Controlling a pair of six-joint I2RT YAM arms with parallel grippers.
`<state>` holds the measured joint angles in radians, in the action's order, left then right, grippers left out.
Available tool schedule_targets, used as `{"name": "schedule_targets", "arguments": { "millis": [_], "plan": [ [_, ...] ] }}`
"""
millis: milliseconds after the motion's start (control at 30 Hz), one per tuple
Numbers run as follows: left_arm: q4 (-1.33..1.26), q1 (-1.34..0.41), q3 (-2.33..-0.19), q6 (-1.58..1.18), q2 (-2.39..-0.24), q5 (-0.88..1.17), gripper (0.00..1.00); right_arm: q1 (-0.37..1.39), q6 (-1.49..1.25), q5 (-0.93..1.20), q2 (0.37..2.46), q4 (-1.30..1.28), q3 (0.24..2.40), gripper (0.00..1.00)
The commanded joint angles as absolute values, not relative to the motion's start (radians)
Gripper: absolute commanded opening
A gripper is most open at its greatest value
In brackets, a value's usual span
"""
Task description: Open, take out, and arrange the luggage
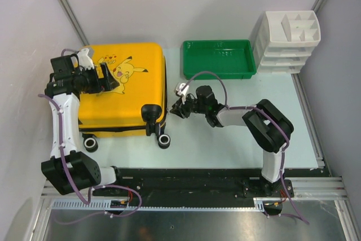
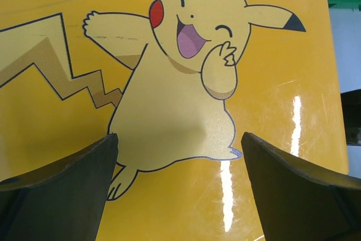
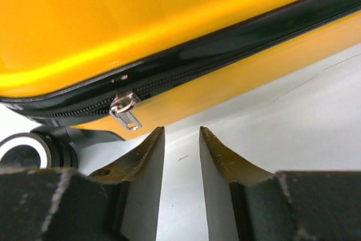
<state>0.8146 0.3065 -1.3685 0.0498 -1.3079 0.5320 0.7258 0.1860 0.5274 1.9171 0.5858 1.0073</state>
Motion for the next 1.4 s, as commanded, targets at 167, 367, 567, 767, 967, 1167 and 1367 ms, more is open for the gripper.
{"name": "schedule_targets", "arguments": {
  "millis": [167,367,567,767,967,1167,1367],
  "plan": [
    [0.827,0.328,-1.345,0.066,-1.315,0.565,0.96,0.718,0.136,0.526,1.825,0.736,0.983,0.36],
    [0.824,0.331,-1.351,0.071,-1.316,0.569,0.96,0.741,0.23,0.491,1.822,0.701,0.948,0.38],
    [0.825,0.333,-1.351,0.074,-1.312,0.569,0.96,0.784,0.275,0.43,1.829,0.701,0.916,0.49],
    [0.822,0.334,-1.342,0.069,-1.307,0.568,0.96,0.85,0.253,0.234,1.828,0.785,0.914,0.48],
    [0.822,0.334,-1.339,0.066,-1.307,0.565,0.96,0.876,0.249,0.132,1.838,0.848,0.916,0.43],
    [0.824,0.337,-1.336,0.057,-1.308,0.554,0.95,0.836,0.276,0.227,1.789,0.854,0.879,0.13],
    [0.822,0.342,-1.345,0.057,-1.325,0.563,0.96,0.759,0.294,0.448,1.764,0.864,0.862,0.0]
  ]
}}
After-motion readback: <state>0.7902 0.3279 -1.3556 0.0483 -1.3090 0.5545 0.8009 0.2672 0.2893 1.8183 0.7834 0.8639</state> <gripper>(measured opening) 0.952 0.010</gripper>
